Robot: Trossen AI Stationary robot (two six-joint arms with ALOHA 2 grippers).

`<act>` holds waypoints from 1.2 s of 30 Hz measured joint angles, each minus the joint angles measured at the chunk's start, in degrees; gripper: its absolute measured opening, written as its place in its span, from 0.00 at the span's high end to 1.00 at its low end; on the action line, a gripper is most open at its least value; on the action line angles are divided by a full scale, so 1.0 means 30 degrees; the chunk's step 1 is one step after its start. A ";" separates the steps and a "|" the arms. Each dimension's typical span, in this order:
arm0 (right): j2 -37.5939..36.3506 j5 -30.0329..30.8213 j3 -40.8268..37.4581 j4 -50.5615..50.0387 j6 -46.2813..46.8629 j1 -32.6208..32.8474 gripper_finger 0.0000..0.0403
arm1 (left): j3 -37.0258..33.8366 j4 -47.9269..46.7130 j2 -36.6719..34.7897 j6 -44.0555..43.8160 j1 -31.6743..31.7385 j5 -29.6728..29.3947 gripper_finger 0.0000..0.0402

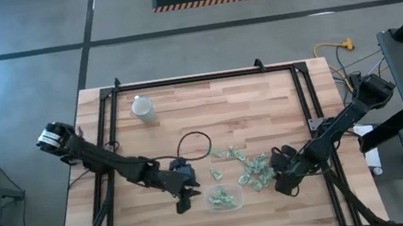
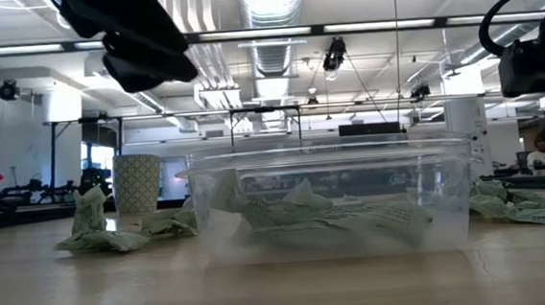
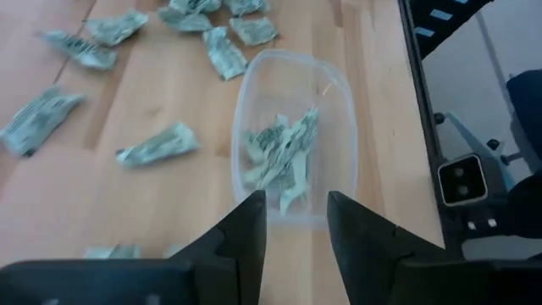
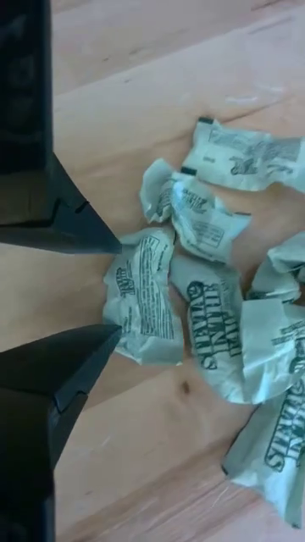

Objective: Pick and place Stevia / Truvia into bins
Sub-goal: Put the stevia packet into the transparent container

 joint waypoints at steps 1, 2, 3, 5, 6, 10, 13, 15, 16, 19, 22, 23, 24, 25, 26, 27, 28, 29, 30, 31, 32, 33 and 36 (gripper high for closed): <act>0.0004 0.0004 -0.0032 0.0007 0.0004 0.0000 0.69 | 0.0000 -0.0425 -0.0283 -0.0224 -0.0007 -0.0008 0.73; 0.0004 0.0029 -0.0033 -0.0010 -0.0009 0.0000 0.71 | -0.0005 -0.1025 -0.0578 -0.0410 -0.0007 -0.0006 0.73; 0.0004 0.0062 -0.0021 -0.0061 -0.0044 0.0000 0.74 | -0.0012 -0.1604 -0.0884 -0.0470 -0.0007 -0.0008 0.73; 0.0026 0.0194 0.0015 0.0041 -0.0219 0.0000 0.81 | -0.0015 -0.2323 -0.1353 -0.0496 -0.0007 -0.0027 0.73; 0.0047 0.0275 0.0018 0.0068 -0.0237 -0.0005 0.84 | -0.0015 -0.2756 -0.1557 -0.0492 -0.0007 -0.0057 0.73; 0.0047 0.0361 -0.0054 0.0088 -0.0273 -0.0015 0.96 | -0.0029 -0.3908 -0.2187 -0.0499 -0.0015 -0.0565 0.73; 0.0047 0.0361 -0.0077 0.0073 -0.0201 -0.0015 0.98 | -0.0029 -0.4300 -0.2349 -0.0506 -0.0015 -0.0882 0.73; 0.0031 0.0337 0.0050 -0.0141 -0.0127 -0.0015 0.98 | -0.0029 -0.4514 -0.2367 -0.0506 -0.0015 -0.0980 0.73; -0.0047 0.0212 0.0144 -0.0319 -0.0137 -0.0015 0.98 | -0.0029 -0.4594 -0.2371 -0.0509 -0.0015 -0.1002 0.73; -0.0553 -0.0177 0.0562 -0.0807 -0.0174 0.0022 0.98 | -0.0045 -0.4727 -0.2342 -0.0514 -0.0029 -0.1014 0.73; -0.1313 -0.0316 0.1088 -0.0808 -0.0802 0.0044 0.98 | -0.0147 -0.5290 -0.2335 -0.0546 -0.0029 -0.1011 0.73; -0.1534 -0.0351 0.1311 -0.0809 -0.1145 0.0044 0.98 | -0.0213 -0.5600 -0.2335 -0.0665 -0.0029 -0.1014 0.73; -0.1728 -0.0361 0.1558 -0.0706 -0.1582 0.0044 0.98 | -0.0302 -0.5967 -0.2335 -0.0908 -0.0029 -0.1012 0.73; -0.1892 -0.0361 0.1820 -0.0453 -0.2062 0.0051 0.98 | -0.0372 -0.6410 -0.2335 -0.0978 -0.0029 -0.1008 0.73; -0.2012 -0.0353 0.2121 -0.0274 -0.2522 0.0053 0.98 | -0.0414 -0.6828 -0.2326 -0.1015 -0.0029 -0.1011 0.73; -0.2053 -0.0337 0.2408 -0.0228 -0.2920 0.0058 0.98 | -0.0459 -0.7125 -0.2320 -0.1102 -0.0029 -0.1007 0.73; -0.2050 -0.0238 0.2651 -0.0267 -0.3256 0.0051 0.98 | -0.0567 -0.7274 -0.2320 -0.1256 -0.0029 -0.1006 0.73; -0.1955 -0.0034 0.2900 -0.0322 -0.3576 0.0050 0.98 | -0.0734 -0.7355 -0.2320 -0.1436 -0.0029 -0.1014 0.73; -0.1824 0.0253 0.3174 -0.0331 -0.3871 0.0044 0.98 | -0.0946 -0.7355 -0.2320 -0.1482 -0.0029 -0.1011 0.73; -0.1684 0.0510 0.3435 -0.0287 -0.4150 0.0043 0.98 | -0.1136 -0.7363 -0.2320 -0.1489 -0.0022 -0.1011 0.73; -0.1511 0.0711 0.3679 -0.0234 -0.4476 0.0036 0.98 | -0.1316 -0.7355 -0.2320 -0.1507 -0.0022 -0.1009 0.73; -0.1288 0.0747 0.3901 0.0018 -0.4841 -0.0040 0.98 | -0.1475 -0.7330 -0.2320 -0.1597 -0.0015 -0.1011 0.73; -0.0377 0.0767 0.4505 0.0729 -0.6019 -0.0155 0.98 | -0.1996 -0.7363 -0.2289 -0.2400 -0.0015 -0.1004 0.73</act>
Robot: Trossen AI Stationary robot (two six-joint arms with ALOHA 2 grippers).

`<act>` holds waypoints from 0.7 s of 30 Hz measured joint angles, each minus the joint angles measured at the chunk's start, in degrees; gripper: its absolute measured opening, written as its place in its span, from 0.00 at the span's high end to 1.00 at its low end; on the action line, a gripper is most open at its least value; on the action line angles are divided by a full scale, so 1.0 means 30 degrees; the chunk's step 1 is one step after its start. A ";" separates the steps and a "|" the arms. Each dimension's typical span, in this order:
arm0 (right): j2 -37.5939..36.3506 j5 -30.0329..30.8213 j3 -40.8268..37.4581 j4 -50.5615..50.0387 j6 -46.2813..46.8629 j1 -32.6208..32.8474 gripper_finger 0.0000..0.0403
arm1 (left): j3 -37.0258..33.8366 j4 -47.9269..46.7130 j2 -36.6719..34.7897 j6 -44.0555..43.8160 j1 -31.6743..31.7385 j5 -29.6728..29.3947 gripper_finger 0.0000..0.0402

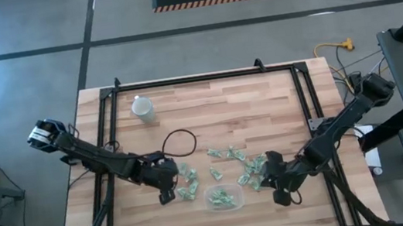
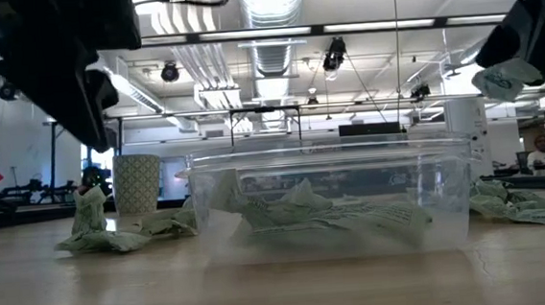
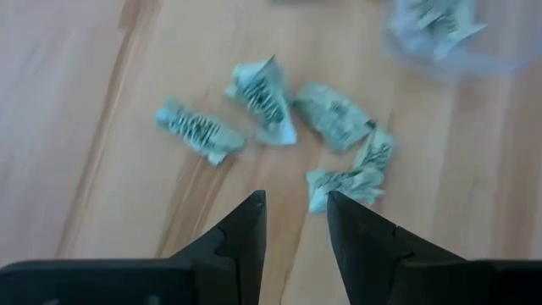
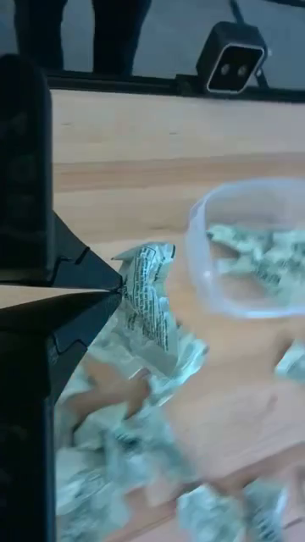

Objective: Pick and place Stevia / Truvia into bins
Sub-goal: Put the stevia packet into the transparent container

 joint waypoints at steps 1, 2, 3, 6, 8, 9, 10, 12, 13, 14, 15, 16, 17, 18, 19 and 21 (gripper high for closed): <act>0.0350 -0.0011 0.0224 0.0190 -0.0338 -0.0068 0.98 | -0.0128 0.0033 0.0005 -0.0077 0.0000 0.0001 0.73; 0.0710 -0.0013 0.0440 0.0374 -0.0609 -0.0122 0.98 | -0.0254 0.0058 0.0005 -0.0110 0.0000 0.0007 0.73; 0.1020 -0.0016 0.0612 0.0396 -0.0853 -0.0161 0.98 | -0.0326 0.0022 0.0005 -0.0209 0.0000 0.0042 0.73; 0.2000 -0.0013 0.1146 0.0524 -0.1269 -0.0308 0.98 | -0.0617 0.0171 0.0005 -0.0698 0.0000 0.0073 0.73; 0.2576 -0.0032 0.1472 0.0809 -0.1776 -0.0421 0.98 | -0.0695 0.0220 0.0005 -0.0736 0.0000 0.0080 0.73; 0.2919 -0.0042 0.1679 0.1102 -0.2111 -0.0502 0.98 | -0.0739 0.0366 0.0005 -0.0746 0.0000 0.0073 0.73; 0.3262 -0.0050 0.1938 0.1571 -0.2457 -0.0599 0.98 | -0.0780 0.0399 0.0005 -0.0808 0.0000 0.0073 0.73; 0.3909 -0.0072 0.2419 0.2027 -0.3215 -0.0821 0.98 | -0.0830 0.0350 0.0005 -0.0962 0.0000 0.0066 0.73; 0.4274 -0.0140 0.2733 0.2092 -0.3605 -0.0954 0.98 | -0.0830 0.0384 0.0005 -0.0991 0.0000 0.0058 0.73; 0.4646 -0.0151 0.3101 0.2262 -0.3952 -0.1071 0.98 | -0.0830 0.0421 0.0005 -0.0991 0.0000 0.0058 0.73; 0.4988 -0.0224 0.3436 0.2330 -0.4267 -0.1176 0.98 | -0.0830 0.0389 0.0005 -0.0991 0.0000 0.0058 0.73; 0.5298 -0.0295 0.3726 0.2247 -0.4562 -0.1278 0.98 | -0.0830 0.0360 0.0005 -0.0991 0.0000 0.0051 0.73; 0.5621 -0.0548 0.4022 0.2195 -0.4867 -0.1386 0.98 | -0.0830 0.0380 0.0005 -0.0987 0.0000 0.0051 0.73; 0.5949 -0.0816 0.4333 0.2257 -0.5135 -0.1500 0.98 | -0.0830 0.0382 0.0005 -0.0986 0.0000 0.0051 0.73; 0.6240 -0.1180 0.4572 0.2292 -0.5345 -0.1600 0.98 | -0.0830 0.0364 0.0005 -0.0990 0.0000 0.0049 0.73; 0.6714 -0.1773 0.4944 0.2190 -0.5511 -0.1783 0.98 | -0.0831 0.0375 0.0005 -0.0984 0.0000 0.0044 0.73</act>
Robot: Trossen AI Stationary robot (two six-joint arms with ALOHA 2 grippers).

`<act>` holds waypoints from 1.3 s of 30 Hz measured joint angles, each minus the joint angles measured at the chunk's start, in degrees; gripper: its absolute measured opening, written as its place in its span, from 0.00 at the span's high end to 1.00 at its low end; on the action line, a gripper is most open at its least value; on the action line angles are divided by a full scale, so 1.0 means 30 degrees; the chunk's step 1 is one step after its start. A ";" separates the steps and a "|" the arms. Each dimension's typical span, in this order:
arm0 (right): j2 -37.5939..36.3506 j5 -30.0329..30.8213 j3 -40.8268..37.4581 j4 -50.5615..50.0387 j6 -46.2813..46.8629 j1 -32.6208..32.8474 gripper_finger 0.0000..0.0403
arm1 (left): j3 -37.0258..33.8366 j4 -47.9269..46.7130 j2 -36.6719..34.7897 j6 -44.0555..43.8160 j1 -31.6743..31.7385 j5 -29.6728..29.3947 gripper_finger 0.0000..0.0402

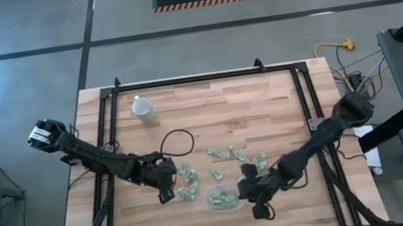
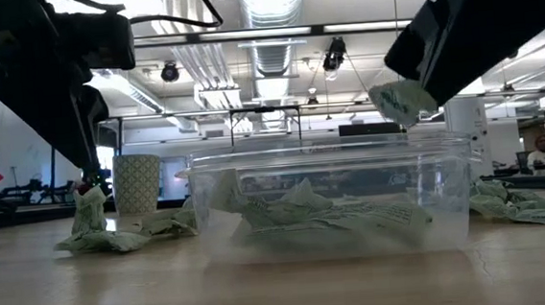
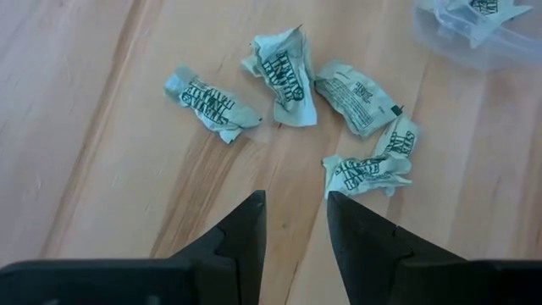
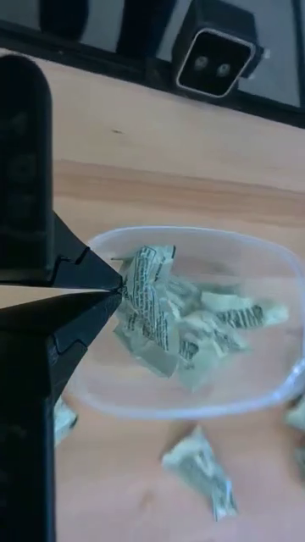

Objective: Pick and place Stevia / Truvia into bins
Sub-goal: Put the stevia packet into the transparent container

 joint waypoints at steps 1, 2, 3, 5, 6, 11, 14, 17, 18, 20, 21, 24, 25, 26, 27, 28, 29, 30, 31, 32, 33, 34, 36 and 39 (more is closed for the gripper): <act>0.0213 -0.0236 0.0157 0.0032 0.0000 -0.0062 0.98 | -0.0010 -0.0007 0.0000 0.0007 0.0000 0.0000 0.73; 0.0377 -0.0383 0.0282 0.0033 -0.0001 -0.0129 0.98 | -0.0020 -0.0022 0.0000 0.0000 0.0000 -0.0006 0.73; 0.0492 -0.0442 0.0371 -0.0007 0.0005 -0.0138 0.98 | -0.0014 -0.0001 0.0000 0.0043 0.0000 -0.0036 0.73; 0.0673 -0.0440 0.0587 -0.0052 0.0000 -0.0161 0.98 | -0.0021 -0.0025 0.0000 0.0087 0.0000 -0.0051 0.73; 0.0715 -0.0440 0.0670 -0.0044 -0.0004 -0.0161 0.98 | -0.0021 -0.0015 0.0000 0.0087 0.0000 -0.0051 0.73; 0.0790 -0.0286 0.0802 -0.0055 -0.0058 -0.0251 0.98 | -0.0071 0.0008 0.0000 0.0109 0.0000 -0.0053 0.73; 0.0642 -0.0236 0.0582 -0.0102 -0.0059 -0.0298 0.97 | -0.0094 -0.0010 0.0000 0.0106 0.0000 -0.0055 0.73; 0.0426 -0.0229 0.0541 -0.0012 -0.0058 -0.0299 0.94 | -0.0094 -0.0005 0.0000 0.0107 0.0000 -0.0051 0.73; 0.0385 -0.0229 0.0528 -0.0011 -0.0058 -0.0299 0.92 | -0.0094 -0.0010 0.0000 0.0102 0.0000 -0.0058 0.73; 0.0370 -0.0229 0.0528 -0.0026 -0.0061 -0.0282 0.88 | -0.0108 0.0011 0.0000 0.0102 0.0000 -0.0051 0.73; 0.0370 -0.0233 0.0528 -0.0064 -0.0058 -0.0285 0.85 | -0.0119 -0.0003 0.0000 0.0102 0.0000 -0.0051 0.73; 0.0370 -0.0229 0.0608 -0.0117 -0.0040 -0.0285 0.79 | -0.0194 0.0261 0.0000 0.0065 0.0000 -0.0051 0.73; 0.0370 -0.0236 0.0683 -0.0424 0.0070 -0.0285 0.77 | -0.0278 0.0588 0.0000 0.0073 0.0000 -0.0051 0.73; 0.0370 -0.0229 0.0784 -0.0942 0.0300 -0.0285 0.76 | -0.0336 0.0889 0.0004 0.0130 0.0000 -0.0059 0.73; 0.0370 -0.0209 0.0914 -0.1528 0.0629 -0.0285 0.75 | -0.0357 0.1153 0.0007 0.0337 0.0000 -0.0121 0.73; 0.0364 -0.0134 0.1027 -0.2144 0.1048 -0.0285 0.74 | -0.0357 0.1465 0.0031 0.0583 -0.0007 -0.0301 0.73; 0.0356 0.0010 0.1117 -0.2755 0.1393 -0.0278 0.74 | -0.0354 0.1829 0.0154 0.0922 -0.0015 -0.0661 0.73; 0.0344 0.0174 0.1213 -0.3384 0.1690 -0.0277 0.74 | -0.0349 0.2173 0.0303 0.1200 0.0007 -0.1142 0.73; 0.0341 0.0219 0.1275 -0.3933 0.1937 -0.0281 0.75 | -0.0353 0.2305 0.0457 0.1491 0.0015 -0.1802 0.73; 0.0341 0.0233 0.1321 -0.4424 0.2125 -0.0277 0.75 | -0.0357 0.2408 0.0645 0.1650 0.0047 -0.2577 0.73; 0.0341 0.0235 0.1383 -0.4907 0.2326 -0.0277 0.76 | -0.0350 0.2685 0.0876 0.1780 0.0121 -0.3327 0.73; 0.0341 0.0230 0.1481 -0.5359 0.2524 -0.0272 0.76 | -0.0344 0.2925 0.1181 0.1830 0.0230 -0.3815 0.73; 0.0241 0.0250 0.1584 -0.5960 0.2917 -0.0190 0.78 | -0.0342 0.2998 0.1827 0.1526 0.0634 -0.4070 0.73; -0.0108 0.0258 0.1643 -0.6597 0.3525 -0.0015 0.80 | -0.0342 0.3133 0.2728 0.0127 0.1342 -0.3858 0.73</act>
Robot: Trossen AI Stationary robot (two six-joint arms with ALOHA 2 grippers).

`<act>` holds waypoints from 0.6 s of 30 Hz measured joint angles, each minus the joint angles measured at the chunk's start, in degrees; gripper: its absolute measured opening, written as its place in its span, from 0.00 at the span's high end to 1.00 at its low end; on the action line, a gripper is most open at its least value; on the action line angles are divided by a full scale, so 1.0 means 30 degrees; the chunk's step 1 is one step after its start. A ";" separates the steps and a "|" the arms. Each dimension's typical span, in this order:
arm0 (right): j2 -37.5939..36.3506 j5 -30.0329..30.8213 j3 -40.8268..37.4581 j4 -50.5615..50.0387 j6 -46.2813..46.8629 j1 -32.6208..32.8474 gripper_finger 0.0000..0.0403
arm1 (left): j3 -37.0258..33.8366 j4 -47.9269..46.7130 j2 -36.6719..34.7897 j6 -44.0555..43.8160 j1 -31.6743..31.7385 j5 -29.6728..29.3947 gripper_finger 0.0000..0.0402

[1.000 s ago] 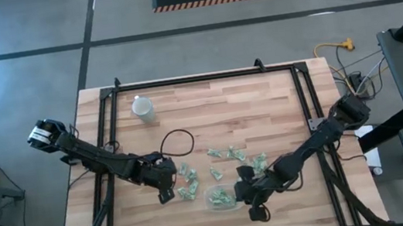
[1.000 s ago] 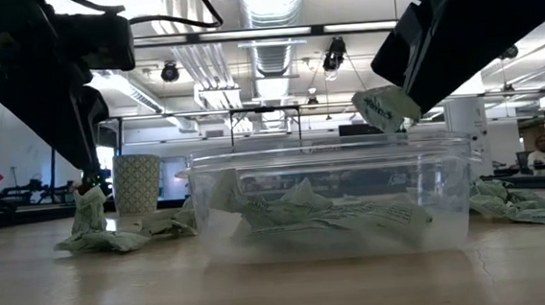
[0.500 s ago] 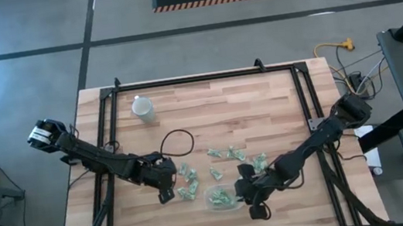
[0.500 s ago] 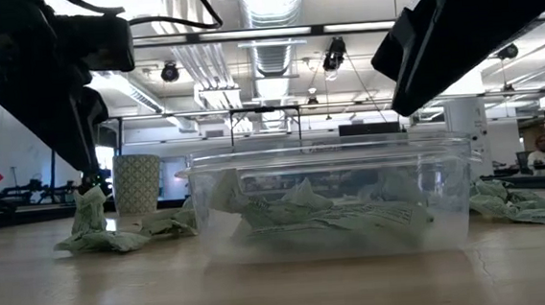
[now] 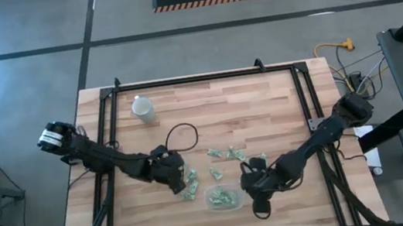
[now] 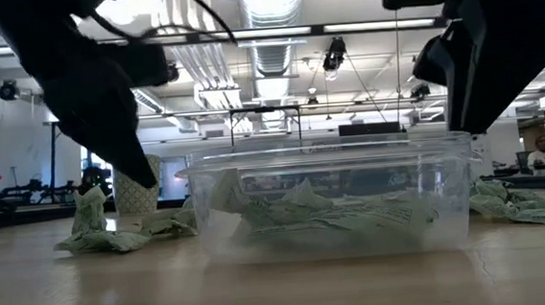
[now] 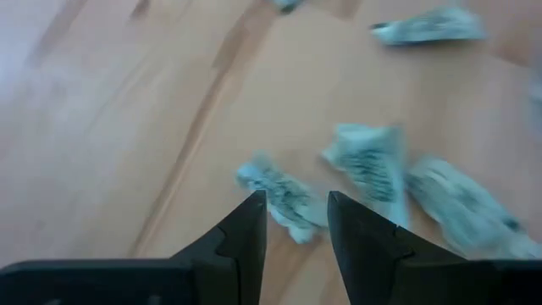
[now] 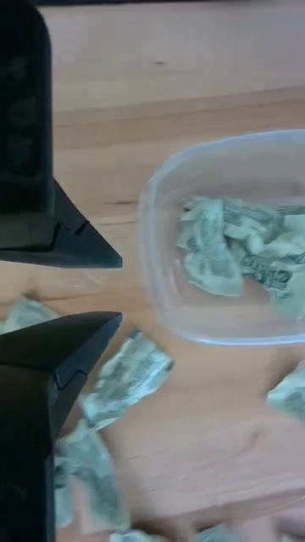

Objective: Pick and place Stevia / Truvia into bins
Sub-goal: Put the stevia packet into the transparent container

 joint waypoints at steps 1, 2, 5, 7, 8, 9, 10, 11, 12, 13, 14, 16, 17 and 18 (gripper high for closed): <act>-0.0195 -0.0005 0.0024 -0.0049 0.0093 0.0051 0.80 | 0.0000 -0.0024 0.0257 -0.0411 0.0216 0.0264 0.73; -0.0407 0.0051 0.0052 -0.0032 0.0176 0.0136 0.81 | 0.0000 0.0024 0.0495 -0.0725 0.0380 0.0413 0.73; -0.1351 0.0843 0.0080 -0.0053 0.0464 0.0383 0.83 | 0.0000 0.0186 0.0994 -0.1225 0.0815 0.1125 0.73; -0.2126 0.1517 -0.0059 -0.0345 0.0799 0.0606 0.83 | 0.0000 0.0342 0.1260 -0.1324 0.1090 0.1519 0.73; -0.2505 0.1822 -0.0149 -0.0727 0.1010 0.0669 0.83 | 0.0000 0.0400 0.1334 -0.1503 0.1198 0.1623 0.73; -0.2832 0.2094 -0.0188 -0.1132 0.1207 0.0756 0.84 | 0.0000 0.0424 0.1379 -0.1678 0.1306 0.1624 0.73; -0.3192 0.2320 -0.0219 -0.1460 0.1443 0.0852 0.84 | 0.0000 0.0539 0.1397 -0.1714 0.1398 0.1631 0.73; -0.3547 0.2555 -0.0231 -0.1970 0.1705 0.0971 0.84 | 0.0000 0.0771 0.1412 -0.1709 0.1475 0.1657 0.73; -0.3877 0.2813 -0.0262 -0.2550 0.1960 0.1080 0.84 | 0.0000 0.1016 0.1439 -0.1712 0.1547 0.1651 0.73; -0.4175 0.3062 -0.0270 -0.3003 0.2192 0.1183 0.84 | 0.0007 0.1130 0.1439 -0.1702 0.1605 0.1651 0.73; -0.4471 0.3182 -0.0271 -0.3397 0.2407 0.1296 0.84 | 0.0007 0.1101 0.1439 -0.1708 0.1685 0.1668 0.73; -0.4944 0.3552 -0.0355 -0.4380 0.2943 0.1616 0.84 | 0.0007 0.1220 0.1551 -0.1632 0.1854 0.1985 0.73; -0.5174 0.3696 -0.0364 -0.4758 0.3155 0.1703 0.84 | 0.0007 0.1242 0.1622 -0.1516 0.1952 0.2299 0.73; -0.5352 0.3926 -0.0364 -0.5012 0.3433 0.1844 0.84 | 0.0007 0.1197 0.1691 -0.1297 0.2038 0.2577 0.74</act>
